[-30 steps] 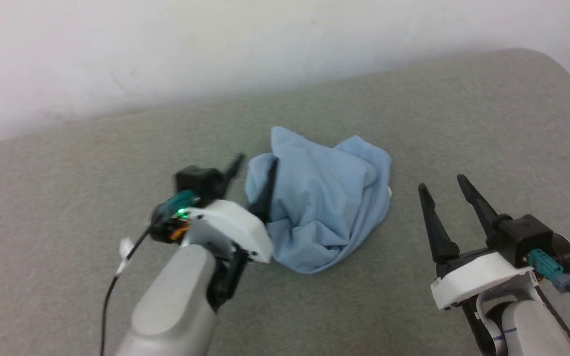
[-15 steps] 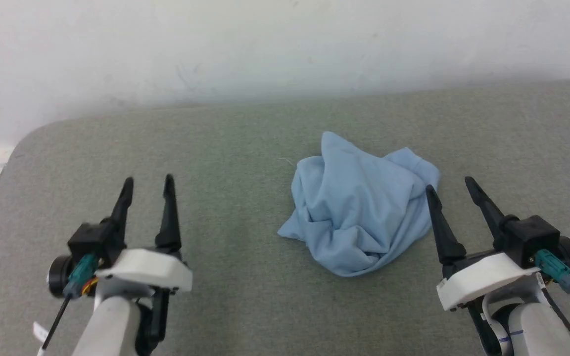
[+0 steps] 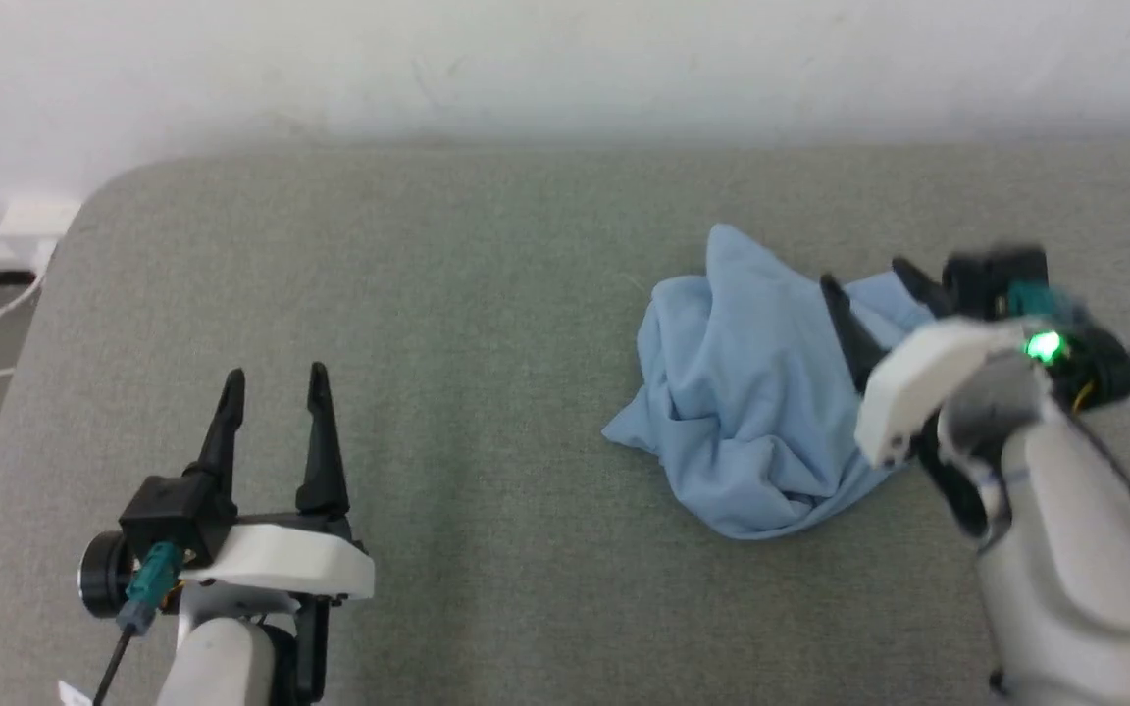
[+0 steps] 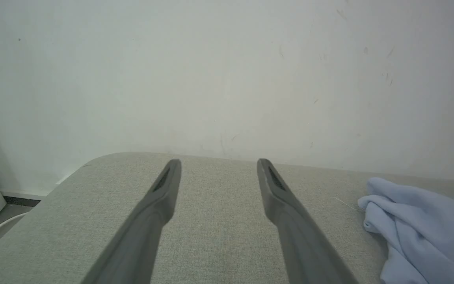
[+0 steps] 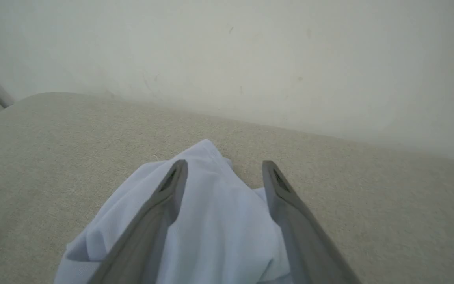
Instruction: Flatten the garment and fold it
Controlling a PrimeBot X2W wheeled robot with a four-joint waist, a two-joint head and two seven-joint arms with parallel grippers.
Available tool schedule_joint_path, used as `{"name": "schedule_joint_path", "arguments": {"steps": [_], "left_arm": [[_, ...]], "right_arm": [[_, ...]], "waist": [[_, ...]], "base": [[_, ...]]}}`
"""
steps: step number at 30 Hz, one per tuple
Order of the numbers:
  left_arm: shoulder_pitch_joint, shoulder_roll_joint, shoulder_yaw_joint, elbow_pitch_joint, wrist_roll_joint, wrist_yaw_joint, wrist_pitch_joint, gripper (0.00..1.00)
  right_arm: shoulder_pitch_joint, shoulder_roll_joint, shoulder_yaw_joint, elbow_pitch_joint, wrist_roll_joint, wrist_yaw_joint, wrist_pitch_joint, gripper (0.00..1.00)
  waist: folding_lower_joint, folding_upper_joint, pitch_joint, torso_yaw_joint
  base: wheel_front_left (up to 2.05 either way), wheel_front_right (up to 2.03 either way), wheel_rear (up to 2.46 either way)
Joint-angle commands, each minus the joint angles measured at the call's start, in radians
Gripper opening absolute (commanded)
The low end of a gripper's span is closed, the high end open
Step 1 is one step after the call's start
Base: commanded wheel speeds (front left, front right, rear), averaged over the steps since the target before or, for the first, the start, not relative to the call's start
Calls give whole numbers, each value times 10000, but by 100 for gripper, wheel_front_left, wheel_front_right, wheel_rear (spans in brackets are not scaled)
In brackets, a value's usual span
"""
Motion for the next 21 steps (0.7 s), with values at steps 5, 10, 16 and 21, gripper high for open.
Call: {"name": "schedule_joint_path", "arguments": {"steps": [5, 10, 16, 21], "left_arm": [[-462, -437, -100, -205, 411, -223, -46, 100], [-767, -642, -97, -154, 479, -423, -47, 100], [-970, -830, -12, 55, 549, -667, -47, 100], [-898, -904, 85, 209, 641, -754, -47, 100]], "right_arm": [[-2249, -296, -349, 2154, 44, -11, 2122, 100], [-3353, -469, -400, 3343, -7, -11, 3324, 100], [-4106, -714, 300, 4498, 191, -11, 5067, 100], [-4013, -859, 955, 4539, 1065, -11, 5724, 0]], "waist": [[-1, -1, 1231, 831], [-1, -1, 1678, 1181], [-1, -1, 1962, 1452], [-1, -1, 1771, 1476]], "base": [[0, 0, 0], [0, 0, 0], [0, 0, 0], [0, 0, 0]]}}
